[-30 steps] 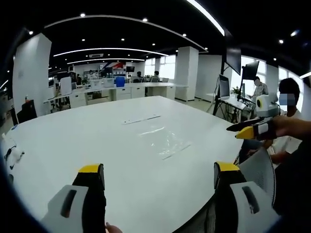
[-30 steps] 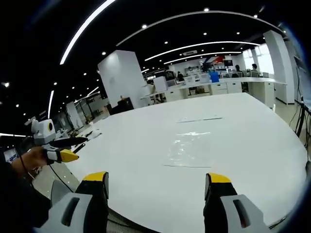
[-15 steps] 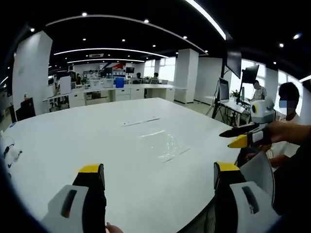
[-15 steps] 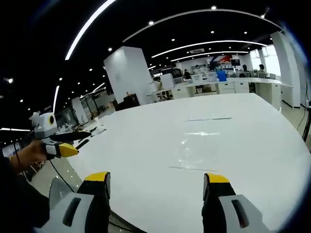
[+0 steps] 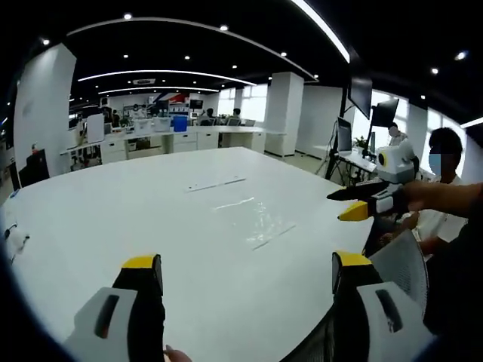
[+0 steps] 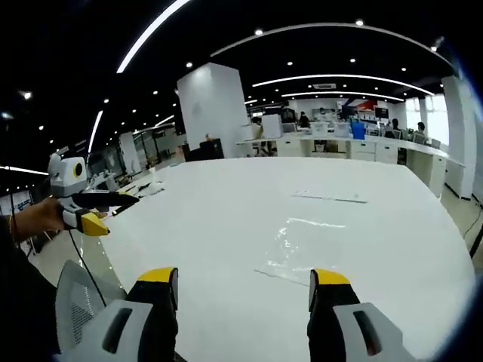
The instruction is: Open the resealable bag by pulling the two sides of the seal apart until the entire bag opening is separated and visibly accessible.
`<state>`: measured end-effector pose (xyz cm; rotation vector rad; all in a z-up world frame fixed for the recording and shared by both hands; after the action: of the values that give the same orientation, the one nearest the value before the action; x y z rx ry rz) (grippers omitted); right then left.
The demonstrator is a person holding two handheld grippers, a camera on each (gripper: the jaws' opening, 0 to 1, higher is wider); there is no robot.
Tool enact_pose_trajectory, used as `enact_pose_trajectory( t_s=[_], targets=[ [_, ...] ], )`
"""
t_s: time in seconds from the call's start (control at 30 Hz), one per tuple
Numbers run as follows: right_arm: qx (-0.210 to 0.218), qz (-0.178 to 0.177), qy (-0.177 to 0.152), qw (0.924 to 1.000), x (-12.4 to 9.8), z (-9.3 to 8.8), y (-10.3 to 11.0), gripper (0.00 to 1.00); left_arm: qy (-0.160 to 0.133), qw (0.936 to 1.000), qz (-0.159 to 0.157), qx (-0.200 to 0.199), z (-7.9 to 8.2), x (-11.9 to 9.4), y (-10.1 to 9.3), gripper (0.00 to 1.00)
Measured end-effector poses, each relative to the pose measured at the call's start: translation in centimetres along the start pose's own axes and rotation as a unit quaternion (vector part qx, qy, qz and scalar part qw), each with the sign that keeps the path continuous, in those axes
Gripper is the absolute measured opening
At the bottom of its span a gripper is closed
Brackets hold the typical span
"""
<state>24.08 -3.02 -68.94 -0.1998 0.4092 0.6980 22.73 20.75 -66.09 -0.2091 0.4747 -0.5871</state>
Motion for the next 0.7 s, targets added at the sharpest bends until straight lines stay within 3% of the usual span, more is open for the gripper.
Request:
enact_pose_trajectory(
  t_s=[0.47,0.7],
  targets=[
    [-0.069,0.059,0.041,0.9951,3.8,-0.7,-0.9,0.63,0.008,0.9998,-0.009,0.017,-0.1,0.6,0.1,0.91],
    [-0.09,0.072,0.054,0.9919,5.8,-0.4,-2.4,0.63,-0.002,0.9995,0.003,0.033,0.0,0.4,0.6,0.97]
  ],
)
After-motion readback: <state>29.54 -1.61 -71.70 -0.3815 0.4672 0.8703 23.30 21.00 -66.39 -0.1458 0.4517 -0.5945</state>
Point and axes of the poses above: the point that each gripper's makers call its tool centre point, and the gripper's own axes: x roughly forward along the fingers, y roughly to its left, z roughly out of its top, the point moved 3 cm from there along -x, roughly backward along the fingers, and after that the axes turned 12 degrees about -x, right-handed, at the moved point
